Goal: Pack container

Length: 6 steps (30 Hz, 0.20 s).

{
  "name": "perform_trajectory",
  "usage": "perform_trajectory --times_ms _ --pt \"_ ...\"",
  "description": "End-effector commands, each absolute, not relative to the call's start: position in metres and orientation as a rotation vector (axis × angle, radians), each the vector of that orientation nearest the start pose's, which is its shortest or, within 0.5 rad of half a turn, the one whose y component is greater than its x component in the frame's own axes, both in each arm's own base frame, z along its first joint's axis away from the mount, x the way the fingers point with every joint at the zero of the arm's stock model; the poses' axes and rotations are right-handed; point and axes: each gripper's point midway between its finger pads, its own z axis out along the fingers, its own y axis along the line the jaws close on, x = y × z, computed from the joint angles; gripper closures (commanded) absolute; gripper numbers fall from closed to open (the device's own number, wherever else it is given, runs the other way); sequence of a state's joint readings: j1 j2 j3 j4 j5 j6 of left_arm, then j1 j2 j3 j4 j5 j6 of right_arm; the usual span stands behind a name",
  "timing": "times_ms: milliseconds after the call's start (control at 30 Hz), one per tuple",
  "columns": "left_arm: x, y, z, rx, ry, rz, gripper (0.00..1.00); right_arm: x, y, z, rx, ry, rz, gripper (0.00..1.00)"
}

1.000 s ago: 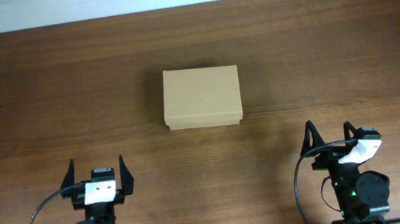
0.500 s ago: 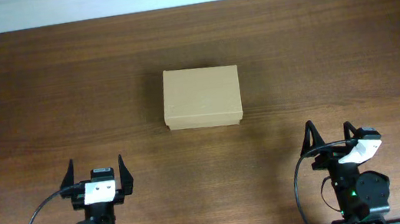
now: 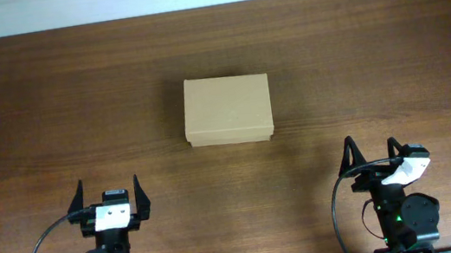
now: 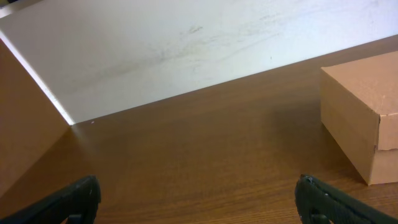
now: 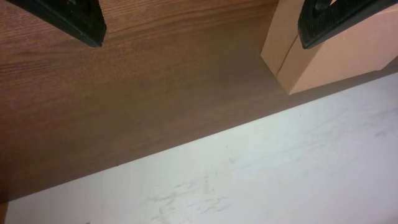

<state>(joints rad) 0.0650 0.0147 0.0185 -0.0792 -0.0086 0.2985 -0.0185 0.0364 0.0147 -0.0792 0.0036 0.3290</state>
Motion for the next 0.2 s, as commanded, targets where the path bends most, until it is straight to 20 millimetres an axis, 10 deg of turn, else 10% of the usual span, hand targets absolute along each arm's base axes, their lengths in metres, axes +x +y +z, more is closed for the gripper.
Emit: perform_trajectory --times_ms 0,167 --pt "0.2452 0.0196 0.1559 0.179 1.650 0.294 0.01 0.2470 -0.0059 0.1493 0.299 1.655 0.226 0.01" --pt "0.2452 0.0196 0.1559 0.179 1.650 0.294 0.01 0.2470 -0.0059 0.1493 0.299 1.655 0.226 0.01"
